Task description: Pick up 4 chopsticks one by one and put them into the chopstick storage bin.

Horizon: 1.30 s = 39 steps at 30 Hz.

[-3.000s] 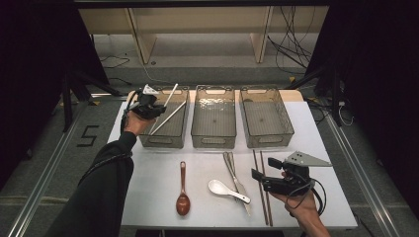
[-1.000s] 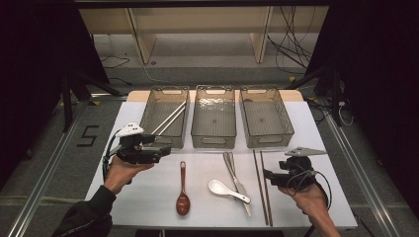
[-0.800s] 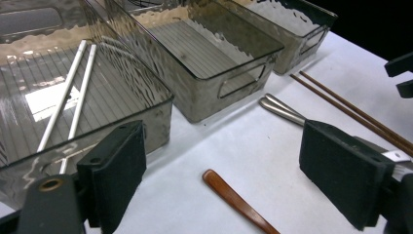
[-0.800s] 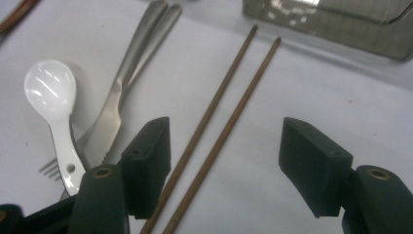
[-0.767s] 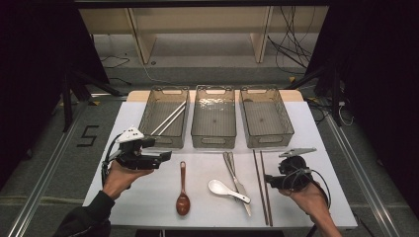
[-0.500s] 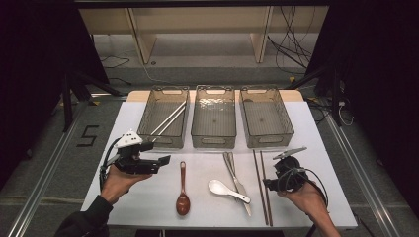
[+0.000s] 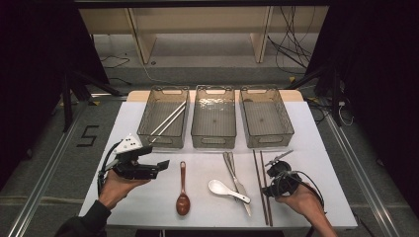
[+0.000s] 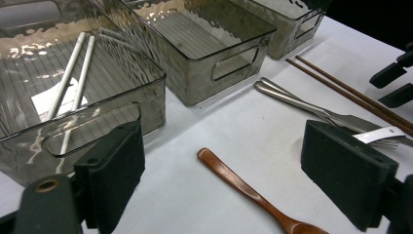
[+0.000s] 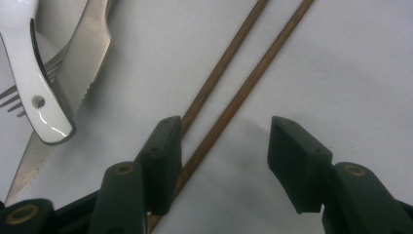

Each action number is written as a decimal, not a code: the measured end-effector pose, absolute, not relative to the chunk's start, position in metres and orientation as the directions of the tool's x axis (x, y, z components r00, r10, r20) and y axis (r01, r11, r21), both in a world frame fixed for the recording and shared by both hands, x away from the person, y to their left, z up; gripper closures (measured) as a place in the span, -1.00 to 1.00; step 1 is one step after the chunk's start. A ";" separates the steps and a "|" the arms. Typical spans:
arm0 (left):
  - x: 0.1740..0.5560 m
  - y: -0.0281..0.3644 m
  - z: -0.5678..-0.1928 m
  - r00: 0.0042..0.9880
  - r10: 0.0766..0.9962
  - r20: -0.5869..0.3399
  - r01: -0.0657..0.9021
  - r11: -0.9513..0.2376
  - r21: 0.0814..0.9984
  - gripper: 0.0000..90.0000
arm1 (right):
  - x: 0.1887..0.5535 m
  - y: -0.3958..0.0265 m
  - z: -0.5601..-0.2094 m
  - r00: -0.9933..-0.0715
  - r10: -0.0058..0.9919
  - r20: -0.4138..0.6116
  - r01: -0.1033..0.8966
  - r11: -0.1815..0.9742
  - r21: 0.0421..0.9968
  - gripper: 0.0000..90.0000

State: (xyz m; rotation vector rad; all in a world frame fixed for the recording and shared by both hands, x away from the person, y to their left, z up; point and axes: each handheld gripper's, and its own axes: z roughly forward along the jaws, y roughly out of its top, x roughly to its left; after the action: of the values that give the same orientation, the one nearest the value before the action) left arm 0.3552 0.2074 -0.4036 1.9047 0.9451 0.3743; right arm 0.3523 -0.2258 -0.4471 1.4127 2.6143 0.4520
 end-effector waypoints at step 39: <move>0.353 0.206 -0.411 0.671 0.732 -0.118 0.459 -0.284 0.842 -0.64 | 0.353 -0.229 -0.453 -0.597 0.802 -0.025 0.787 0.592 0.172 0.73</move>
State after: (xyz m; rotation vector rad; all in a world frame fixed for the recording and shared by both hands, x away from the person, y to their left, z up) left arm 0.3534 0.2060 -0.4110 1.9358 0.9287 0.3620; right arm 0.3528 -0.2287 -0.4531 1.3585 2.7126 0.2185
